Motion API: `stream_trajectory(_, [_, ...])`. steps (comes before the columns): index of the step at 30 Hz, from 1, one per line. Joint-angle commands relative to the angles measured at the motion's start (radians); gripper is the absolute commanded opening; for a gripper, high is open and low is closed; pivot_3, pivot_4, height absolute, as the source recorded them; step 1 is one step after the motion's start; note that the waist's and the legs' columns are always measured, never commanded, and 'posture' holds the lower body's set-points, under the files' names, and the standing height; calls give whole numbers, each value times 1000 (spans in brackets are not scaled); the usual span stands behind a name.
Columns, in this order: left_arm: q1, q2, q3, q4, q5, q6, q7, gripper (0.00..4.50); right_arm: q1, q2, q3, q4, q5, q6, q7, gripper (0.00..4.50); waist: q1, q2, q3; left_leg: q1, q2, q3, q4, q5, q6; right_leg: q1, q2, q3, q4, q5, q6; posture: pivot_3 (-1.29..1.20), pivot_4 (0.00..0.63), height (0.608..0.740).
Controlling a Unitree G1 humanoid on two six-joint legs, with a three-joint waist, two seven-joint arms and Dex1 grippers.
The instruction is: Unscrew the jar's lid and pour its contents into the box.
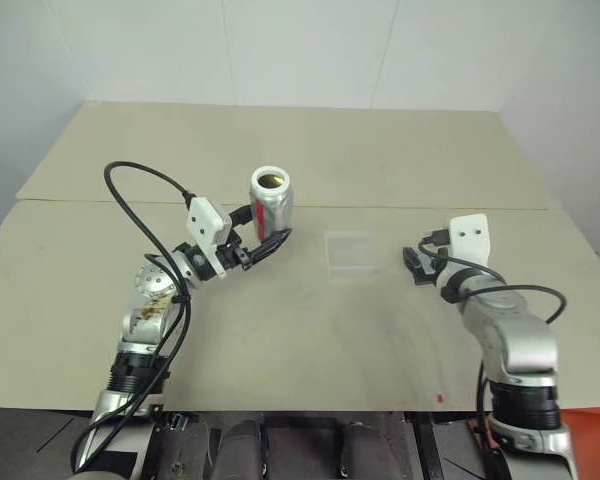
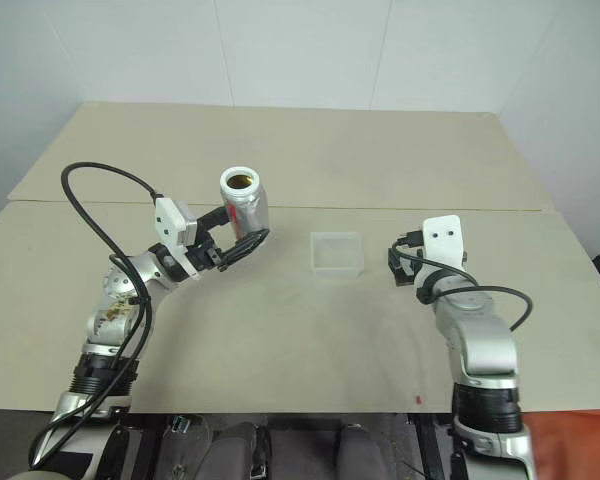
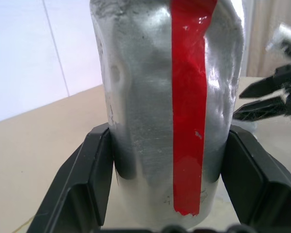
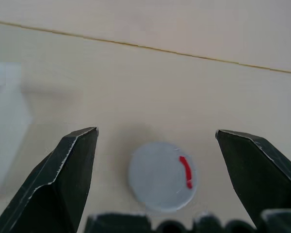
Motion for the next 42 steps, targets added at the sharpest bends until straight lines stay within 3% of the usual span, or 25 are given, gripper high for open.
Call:
stream_trajectory(1, [-88, 47, 11, 65, 29, -61, -49, 2854, -8, -130, -77, -175, 131, 88, 171, 4467, 3, 0, 0, 0, 0, 0, 0, 0, 0, 0, 0, 0, 0, 0, 0, 0, 150, 740])
stream_trajectory(6, [-205, 73, -9, 211, 85, -146, -89, 2854, -35, -281, -148, -232, 310, 150, 365, 4467, 10, 0, 0, 1, 0, -1, 0, -1, 1, 2, 0, -1, -2, 0, 0, 0, 150, 740])
stream_trajectory(9, [-302, 65, -50, 323, 188, -241, -48, 2854, -52, -357, -172, -244, 405, 149, 477, 4467, 15, 0, 0, 0, -1, 0, 1, -1, 1, 2, 0, -1, -2, 0, 0, 0, 150, 740])
stream_trajectory(13, [-459, 62, -164, 526, 455, -485, 119, 2854, -42, -441, -199, -254, 523, 126, 618, 4467, 24, 0, 0, 0, -1, 0, 1, -1, 1, 3, 0, -3, -3, 0, 0, 0, 150, 740])
stream_trajectory(18, [-684, 66, -318, 781, 746, -766, 354, 2854, -20, -491, -194, -243, 548, 98, 663, 4467, 32, -2, 1, -3, -2, 1, 2, -1, 2, 3, 0, -4, -4, 1, 1, 0, 150, 740])
stream_trajectory(22, [-884, 61, -522, 913, 1057, -893, 602, 2854, 2, -515, -211, -234, 547, 80, 675, 4467, 40, -2, 1, -4, -2, 1, 2, -2, 3, 2, -1, -4, -4, 1, 1, 0, 150, 740])
stream_trajectory(28, [-1091, 26, -834, 1024, 1456, -887, 998, 2854, 4, -557, -193, -198, 522, 82, 675, 4467, 43, -3, 2, -4, -2, 2, 2, -2, 3, 1, -1, -3, -4, 1, 2, 0, 150, 740])
stream_trajectory(36, [-1202, -56, -999, 1129, 1616, -845, 1246, 2854, 28, -624, -239, -127, 535, 95, 691, 4467, 46, -3, 2, -16, -2, 4, 5, -1, 1, -14, -1, 0, 1, 1, 2, 0, 150, 740])
stream_trajectory(42, [-1278, -132, -1174, 1157, 1800, -676, 1429, 2854, 17, -614, -261, -127, 588, 129, 667, 4467, 52, -3, 2, -18, -2, 4, 9, -1, 2, -14, -1, -1, 0, 1, 3, 0, 150, 740])
